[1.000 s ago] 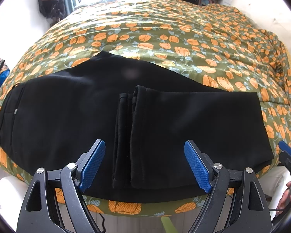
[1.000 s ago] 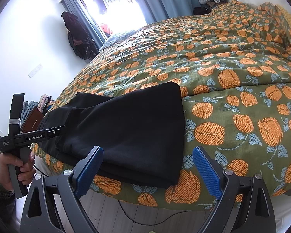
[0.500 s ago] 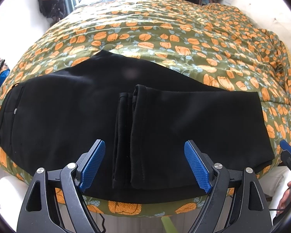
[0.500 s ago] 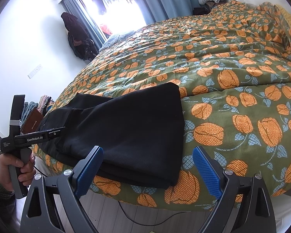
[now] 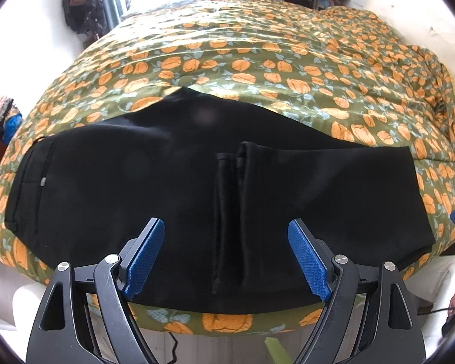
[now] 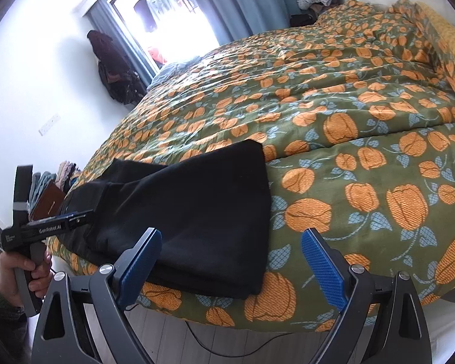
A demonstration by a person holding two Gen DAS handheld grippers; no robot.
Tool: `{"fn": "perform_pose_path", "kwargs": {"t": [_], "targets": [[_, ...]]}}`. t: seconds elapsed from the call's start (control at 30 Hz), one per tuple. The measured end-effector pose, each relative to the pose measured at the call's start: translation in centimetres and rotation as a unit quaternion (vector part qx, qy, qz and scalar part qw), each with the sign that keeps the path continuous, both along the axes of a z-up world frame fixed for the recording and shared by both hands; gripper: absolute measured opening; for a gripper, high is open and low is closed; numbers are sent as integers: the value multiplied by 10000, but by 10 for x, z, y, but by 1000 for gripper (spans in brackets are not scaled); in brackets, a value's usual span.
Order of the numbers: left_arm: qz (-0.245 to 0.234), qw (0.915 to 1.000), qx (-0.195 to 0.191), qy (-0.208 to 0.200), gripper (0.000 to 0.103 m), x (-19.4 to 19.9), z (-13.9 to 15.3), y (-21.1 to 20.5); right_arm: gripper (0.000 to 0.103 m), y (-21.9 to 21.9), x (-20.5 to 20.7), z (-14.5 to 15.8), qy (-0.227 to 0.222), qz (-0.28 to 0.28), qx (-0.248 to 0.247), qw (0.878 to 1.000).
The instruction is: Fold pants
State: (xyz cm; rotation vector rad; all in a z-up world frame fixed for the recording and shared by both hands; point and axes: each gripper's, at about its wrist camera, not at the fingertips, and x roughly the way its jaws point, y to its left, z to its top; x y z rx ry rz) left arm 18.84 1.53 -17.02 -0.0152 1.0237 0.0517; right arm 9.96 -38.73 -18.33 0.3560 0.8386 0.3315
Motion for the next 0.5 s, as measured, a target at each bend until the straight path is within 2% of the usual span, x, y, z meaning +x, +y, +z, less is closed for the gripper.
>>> {"fn": "perform_pose_path", "kwargs": {"t": [0.13,0.3,0.37,0.4,0.47,0.5], "targets": [[717,9973,-84,-133,85,-9,13,71,93,-32,0,-3,114,-580,286,9978],[1728,9838,-443,-189,86,-12,19,189,93,-45,4,-9,370,-835,590,9941],[2221,9722,-728,-113,86,-9,15,243,93,-42,5,-9,403,-819,566,9942],[2490,9618,-1129,-104,86,-8,10,277,93,-38,6,-8,417,-776,502,9948],[2677,9469,-1782,-77,86,-6,-3,314,93,-30,6,-8,469,-672,360,9960],[2657,9431,-1999,-39,86,-3,-11,329,93,-26,4,-9,499,-629,303,9963]]}}
